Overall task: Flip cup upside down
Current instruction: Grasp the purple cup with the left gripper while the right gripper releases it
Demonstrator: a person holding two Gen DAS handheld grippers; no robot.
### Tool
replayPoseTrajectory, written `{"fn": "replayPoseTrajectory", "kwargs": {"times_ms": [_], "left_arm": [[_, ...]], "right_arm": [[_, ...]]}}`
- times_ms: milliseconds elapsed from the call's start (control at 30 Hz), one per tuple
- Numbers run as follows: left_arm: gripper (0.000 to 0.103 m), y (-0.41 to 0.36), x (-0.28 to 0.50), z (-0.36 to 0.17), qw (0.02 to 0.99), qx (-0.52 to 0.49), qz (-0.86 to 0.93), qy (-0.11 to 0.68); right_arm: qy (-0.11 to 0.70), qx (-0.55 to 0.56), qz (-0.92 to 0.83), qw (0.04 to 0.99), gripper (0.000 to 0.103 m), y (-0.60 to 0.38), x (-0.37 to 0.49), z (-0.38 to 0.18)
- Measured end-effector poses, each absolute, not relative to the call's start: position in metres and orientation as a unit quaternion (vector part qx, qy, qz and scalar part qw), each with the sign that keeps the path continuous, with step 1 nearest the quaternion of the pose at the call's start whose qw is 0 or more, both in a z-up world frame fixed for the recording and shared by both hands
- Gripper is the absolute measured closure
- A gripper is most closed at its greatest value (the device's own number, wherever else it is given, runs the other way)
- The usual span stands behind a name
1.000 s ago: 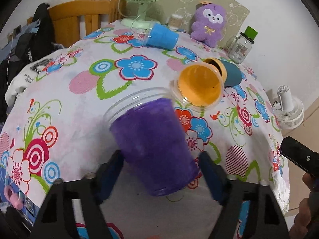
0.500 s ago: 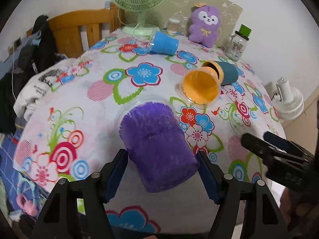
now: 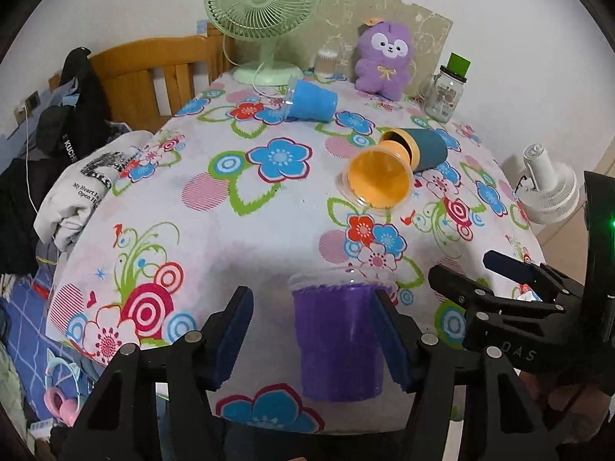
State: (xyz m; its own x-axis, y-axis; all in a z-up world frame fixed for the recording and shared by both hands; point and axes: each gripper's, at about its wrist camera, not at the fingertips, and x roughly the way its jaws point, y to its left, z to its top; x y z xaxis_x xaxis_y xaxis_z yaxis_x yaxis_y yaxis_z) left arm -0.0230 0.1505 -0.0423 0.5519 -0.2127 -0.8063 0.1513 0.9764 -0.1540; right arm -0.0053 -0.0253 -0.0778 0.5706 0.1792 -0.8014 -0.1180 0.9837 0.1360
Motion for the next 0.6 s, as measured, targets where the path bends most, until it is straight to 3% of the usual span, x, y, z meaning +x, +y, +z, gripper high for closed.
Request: {"fn": "replayPoseTrajectory", "kwargs": {"times_ms": [100,167,500,600], "left_arm": [[0.023,0.149,-0.03,-0.039,0.886,-0.037,-0.116,0.448],[0.002,0.147,-0.036,-0.041,0.891,-0.036,-0.118,0.436],[0.001,0.118,-0.042,-0.073,0.887,0.005,-0.146,0.438],[0.01,0.114,-0.04,-0.084,0.878,0.007,-0.149,0.454]], "right_arm": [[0.455,0.039,0.079,0.886,0.014,-0.03,-0.006,-0.078],[0.453,0.044,0.077,0.887,0.014,-0.034,-0.006,-0.078],[0.458,0.051,0.04,0.887,0.014,-0.057,-0.009,-0.083],[0.46,0.048,0.037,0.886,0.014,-0.059,-0.011,-0.086]]}}
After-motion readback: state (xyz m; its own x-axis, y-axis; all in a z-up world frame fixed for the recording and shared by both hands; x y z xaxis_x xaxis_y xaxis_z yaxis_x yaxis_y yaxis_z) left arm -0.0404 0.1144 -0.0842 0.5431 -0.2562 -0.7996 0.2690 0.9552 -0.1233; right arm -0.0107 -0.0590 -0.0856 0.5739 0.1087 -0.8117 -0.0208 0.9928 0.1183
